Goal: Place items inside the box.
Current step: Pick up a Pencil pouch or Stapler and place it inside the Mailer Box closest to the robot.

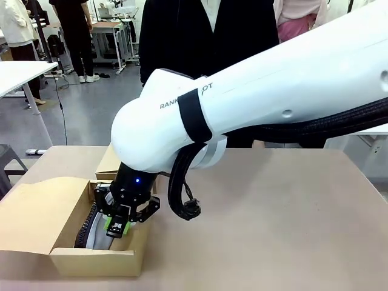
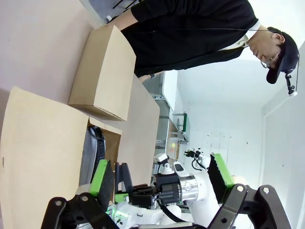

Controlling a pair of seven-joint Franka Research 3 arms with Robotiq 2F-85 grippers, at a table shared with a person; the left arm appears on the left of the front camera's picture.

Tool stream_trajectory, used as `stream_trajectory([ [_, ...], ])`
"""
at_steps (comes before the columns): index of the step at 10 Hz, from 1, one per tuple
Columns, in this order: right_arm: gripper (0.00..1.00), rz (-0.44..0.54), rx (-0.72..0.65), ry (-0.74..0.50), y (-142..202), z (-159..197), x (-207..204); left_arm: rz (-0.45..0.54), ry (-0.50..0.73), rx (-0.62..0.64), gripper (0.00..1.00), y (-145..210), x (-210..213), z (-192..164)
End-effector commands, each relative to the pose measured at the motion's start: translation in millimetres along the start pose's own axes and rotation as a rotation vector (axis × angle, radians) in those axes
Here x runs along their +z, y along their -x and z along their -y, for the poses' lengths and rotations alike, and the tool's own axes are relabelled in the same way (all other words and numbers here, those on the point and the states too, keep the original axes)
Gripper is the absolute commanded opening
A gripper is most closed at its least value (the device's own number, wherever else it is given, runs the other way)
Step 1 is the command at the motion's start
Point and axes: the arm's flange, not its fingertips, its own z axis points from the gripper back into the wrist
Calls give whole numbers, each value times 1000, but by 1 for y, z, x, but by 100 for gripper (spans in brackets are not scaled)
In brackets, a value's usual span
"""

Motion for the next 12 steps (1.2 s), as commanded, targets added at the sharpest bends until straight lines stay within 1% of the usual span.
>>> stream_trajectory([
  [1,37,1,5,5,-1,1,-4,-1,13,-13,100,5,0,-2],
  [2,37,77,-27,79,-3,-3,-10,-1,13,-13,100,5,0,-2],
  [3,37,109,-57,80,-9,-6,-15,-1,13,-13,100,5,0,-2],
  [5,37,152,-67,55,-15,-7,-22,-1,13,-13,100,5,0,-2],
  [7,37,152,-52,65,-16,-6,-26,-1,13,-13,100,5,0,-2],
  [8,57,152,-45,58,-16,-5,-25,-1,13,-13,100,5,0,-2],
  [9,95,159,-32,62,-16,-5,-24,-1,13,-13,100,5,0,-2],
  [10,100,165,-29,58,-15,-4,-22,-1,13,-13,100,5,0,-2],
  [12,100,174,-24,46,-14,-1,-18,-1,13,-13,100,5,0,-2],
])
